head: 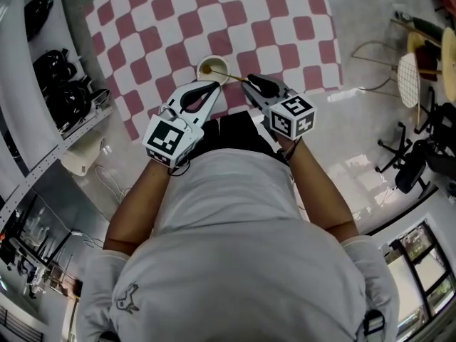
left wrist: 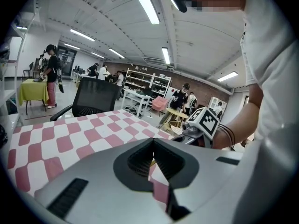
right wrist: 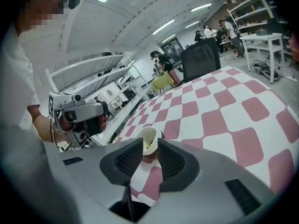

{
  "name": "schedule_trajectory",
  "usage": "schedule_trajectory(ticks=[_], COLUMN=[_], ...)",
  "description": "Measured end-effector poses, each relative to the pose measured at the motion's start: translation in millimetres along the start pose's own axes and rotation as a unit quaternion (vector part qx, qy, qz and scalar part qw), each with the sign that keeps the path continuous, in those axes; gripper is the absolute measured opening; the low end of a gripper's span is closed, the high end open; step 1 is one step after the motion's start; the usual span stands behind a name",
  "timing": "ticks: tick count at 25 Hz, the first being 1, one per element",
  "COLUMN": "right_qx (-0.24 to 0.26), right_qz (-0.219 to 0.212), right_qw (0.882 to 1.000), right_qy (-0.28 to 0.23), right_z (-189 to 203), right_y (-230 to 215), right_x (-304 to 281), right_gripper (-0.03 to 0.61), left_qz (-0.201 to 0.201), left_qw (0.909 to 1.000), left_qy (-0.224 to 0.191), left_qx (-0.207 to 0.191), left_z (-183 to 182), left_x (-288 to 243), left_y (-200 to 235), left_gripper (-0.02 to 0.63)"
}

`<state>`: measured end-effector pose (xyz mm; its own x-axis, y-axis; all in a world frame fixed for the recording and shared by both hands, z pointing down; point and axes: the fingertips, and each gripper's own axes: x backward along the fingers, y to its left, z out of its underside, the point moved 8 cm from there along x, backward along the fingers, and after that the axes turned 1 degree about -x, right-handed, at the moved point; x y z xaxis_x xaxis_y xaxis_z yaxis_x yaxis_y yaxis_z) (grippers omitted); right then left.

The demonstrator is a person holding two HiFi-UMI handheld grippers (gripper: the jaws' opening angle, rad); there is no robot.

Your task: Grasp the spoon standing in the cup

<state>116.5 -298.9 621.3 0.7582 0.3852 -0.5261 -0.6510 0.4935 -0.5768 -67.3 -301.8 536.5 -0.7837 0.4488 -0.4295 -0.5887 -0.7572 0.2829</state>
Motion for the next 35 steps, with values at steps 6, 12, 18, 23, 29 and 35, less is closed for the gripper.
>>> schedule_trajectory(ticks=[6, 12, 18, 23, 29, 35], right_qx=[0.001, 0.000, 0.006, 0.016, 0.023, 0.037], right_qz=[-0.009, -0.008, -0.003, -0.002, 0.008, 0.022], right_qw=[1.000, 1.000, 1.000, 1.000, 1.000, 0.998], right_qy=[0.014, 0.019, 0.016, 0.012, -0.009, -0.034], right_z=[4, 7, 5, 5, -4, -20], right_y=[2, 3, 3, 7, 16, 29], right_x=[-15, -20, -19, -16, -1, 13], right_gripper=[0.094, 0.070, 0.040, 0.035, 0.034, 0.034], left_qz=[-0.004, -0.011, -0.011, -0.021, -0.032, -0.035], left_qw=[1.0000, 0.9999, 0.9998, 0.9992, 0.9990, 0.9988], left_qy=[0.003, 0.000, -0.002, -0.011, -0.016, -0.031], left_qx=[0.003, 0.011, 0.014, 0.033, 0.028, 0.010], left_z=[3, 5, 6, 5, 2, -9], left_x=[-3, -1, 2, 12, 28, 44], left_y=[5, 9, 10, 11, 10, 8], left_gripper=[0.011, 0.012, 0.012, 0.011, 0.011, 0.011])
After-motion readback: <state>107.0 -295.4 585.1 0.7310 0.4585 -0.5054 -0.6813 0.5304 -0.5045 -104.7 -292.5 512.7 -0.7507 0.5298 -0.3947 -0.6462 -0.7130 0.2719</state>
